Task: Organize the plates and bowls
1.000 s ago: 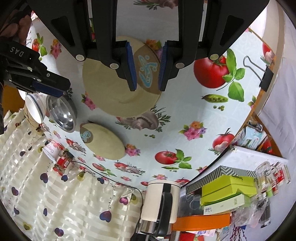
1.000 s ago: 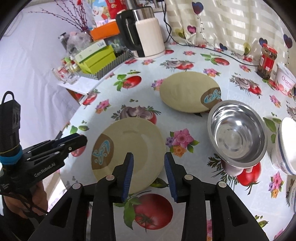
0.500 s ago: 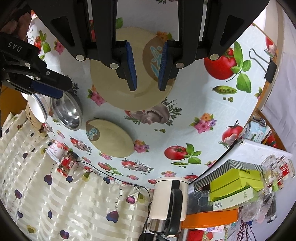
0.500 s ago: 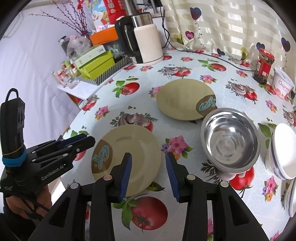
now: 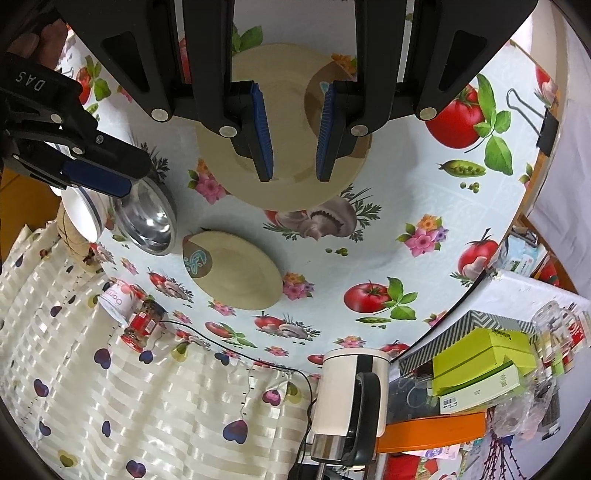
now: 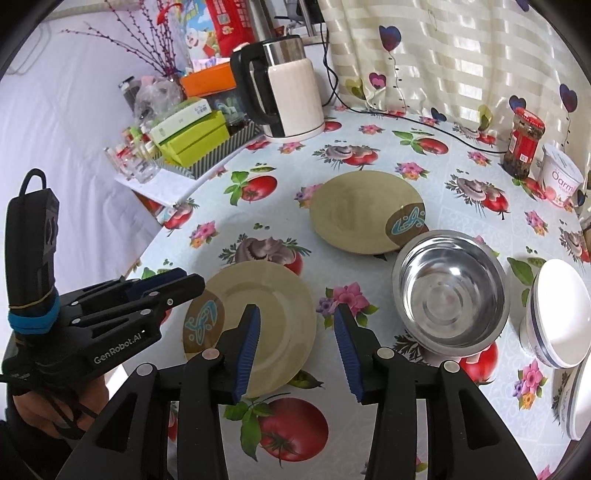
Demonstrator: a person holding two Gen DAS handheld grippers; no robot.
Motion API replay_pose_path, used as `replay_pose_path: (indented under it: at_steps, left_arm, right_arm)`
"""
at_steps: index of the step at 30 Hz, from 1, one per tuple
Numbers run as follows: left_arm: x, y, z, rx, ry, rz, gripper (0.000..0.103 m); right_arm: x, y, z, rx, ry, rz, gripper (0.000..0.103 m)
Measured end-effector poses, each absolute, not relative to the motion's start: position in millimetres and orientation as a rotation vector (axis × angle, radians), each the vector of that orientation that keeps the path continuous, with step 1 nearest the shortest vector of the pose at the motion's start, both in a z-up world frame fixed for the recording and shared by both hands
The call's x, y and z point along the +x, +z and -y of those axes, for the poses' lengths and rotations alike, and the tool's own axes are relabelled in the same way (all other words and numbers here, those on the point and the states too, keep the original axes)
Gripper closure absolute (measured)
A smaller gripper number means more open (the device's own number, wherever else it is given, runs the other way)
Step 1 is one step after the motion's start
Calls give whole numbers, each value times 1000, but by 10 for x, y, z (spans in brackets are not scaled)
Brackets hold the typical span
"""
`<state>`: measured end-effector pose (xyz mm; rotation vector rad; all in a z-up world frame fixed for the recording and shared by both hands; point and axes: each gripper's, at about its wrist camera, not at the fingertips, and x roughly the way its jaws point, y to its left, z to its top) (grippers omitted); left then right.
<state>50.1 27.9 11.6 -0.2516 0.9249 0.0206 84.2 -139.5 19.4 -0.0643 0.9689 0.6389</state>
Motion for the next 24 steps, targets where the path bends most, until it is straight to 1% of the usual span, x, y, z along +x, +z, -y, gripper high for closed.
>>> replay_pose_path:
  at_steps: [24]
  left_arm:
    - [905, 179, -223, -239, -4, -913, 78]
  right_arm:
    - [1170, 285, 1555, -36, 625, -942, 62]
